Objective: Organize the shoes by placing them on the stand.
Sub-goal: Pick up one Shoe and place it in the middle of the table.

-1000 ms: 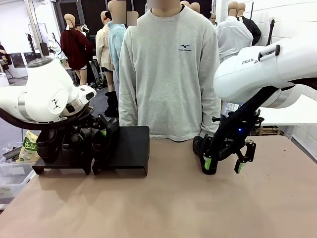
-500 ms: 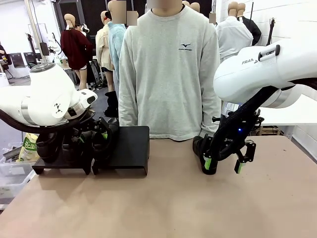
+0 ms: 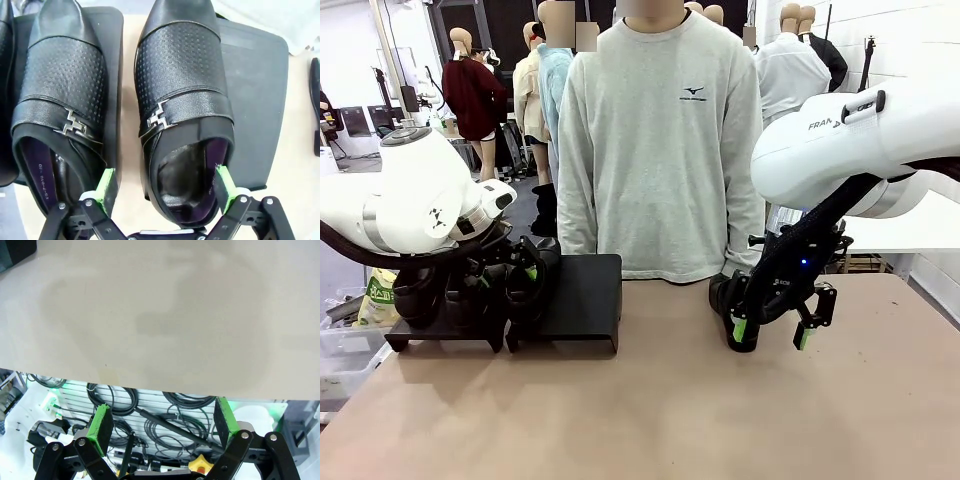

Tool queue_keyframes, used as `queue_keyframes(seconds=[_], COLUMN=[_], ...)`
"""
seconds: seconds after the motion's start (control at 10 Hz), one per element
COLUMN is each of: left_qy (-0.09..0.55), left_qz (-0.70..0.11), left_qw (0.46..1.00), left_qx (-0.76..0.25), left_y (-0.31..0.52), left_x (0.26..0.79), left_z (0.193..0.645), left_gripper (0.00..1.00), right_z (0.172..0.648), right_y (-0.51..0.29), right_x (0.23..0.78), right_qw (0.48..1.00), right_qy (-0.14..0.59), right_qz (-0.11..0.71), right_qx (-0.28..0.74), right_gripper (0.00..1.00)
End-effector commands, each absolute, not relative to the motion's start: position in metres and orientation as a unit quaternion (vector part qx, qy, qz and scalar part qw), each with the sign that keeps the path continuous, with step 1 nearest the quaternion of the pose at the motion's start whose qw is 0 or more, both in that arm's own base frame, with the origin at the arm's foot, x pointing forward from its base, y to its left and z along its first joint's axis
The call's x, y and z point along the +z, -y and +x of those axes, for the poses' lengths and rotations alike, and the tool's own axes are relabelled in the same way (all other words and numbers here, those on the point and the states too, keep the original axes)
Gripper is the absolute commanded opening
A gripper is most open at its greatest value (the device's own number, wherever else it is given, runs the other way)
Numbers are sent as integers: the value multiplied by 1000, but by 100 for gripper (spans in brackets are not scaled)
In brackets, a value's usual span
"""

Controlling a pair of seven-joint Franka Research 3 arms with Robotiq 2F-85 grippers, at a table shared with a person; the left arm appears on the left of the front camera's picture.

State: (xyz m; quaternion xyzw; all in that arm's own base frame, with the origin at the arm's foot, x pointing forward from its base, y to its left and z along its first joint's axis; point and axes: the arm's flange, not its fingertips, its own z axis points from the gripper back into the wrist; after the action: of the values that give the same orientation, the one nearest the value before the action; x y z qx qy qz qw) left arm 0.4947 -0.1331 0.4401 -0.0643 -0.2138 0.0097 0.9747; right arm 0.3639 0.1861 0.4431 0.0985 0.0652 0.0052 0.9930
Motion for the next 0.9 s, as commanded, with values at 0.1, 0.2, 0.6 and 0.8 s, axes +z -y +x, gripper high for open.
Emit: queue_keyframes(seconds=[0.1, 0.2, 0.6, 0.8], left_qy=[353, 379, 209, 13], left_qz=[-22, -22, -104, -116], left_qw=[935, 925, 971, 990], left_qx=[-23, -23, -54, -79], left_y=[162, 164, 212, 241], left_x=[512, 533, 535, 493], left_z=[464, 450, 370, 341], left_gripper=[100, 100, 100, 100], right_z=[368, 368, 368, 368], right_y=[-185, -185, -185, -185], right_x=[446, 446, 446, 446], right_qw=[994, 994, 994, 994], right_qy=[-66, -66, -66, -66], right_qz=[89, 89, 89, 89], right_qx=[15, 15, 15, 15], right_gripper=[100, 100, 100, 100])
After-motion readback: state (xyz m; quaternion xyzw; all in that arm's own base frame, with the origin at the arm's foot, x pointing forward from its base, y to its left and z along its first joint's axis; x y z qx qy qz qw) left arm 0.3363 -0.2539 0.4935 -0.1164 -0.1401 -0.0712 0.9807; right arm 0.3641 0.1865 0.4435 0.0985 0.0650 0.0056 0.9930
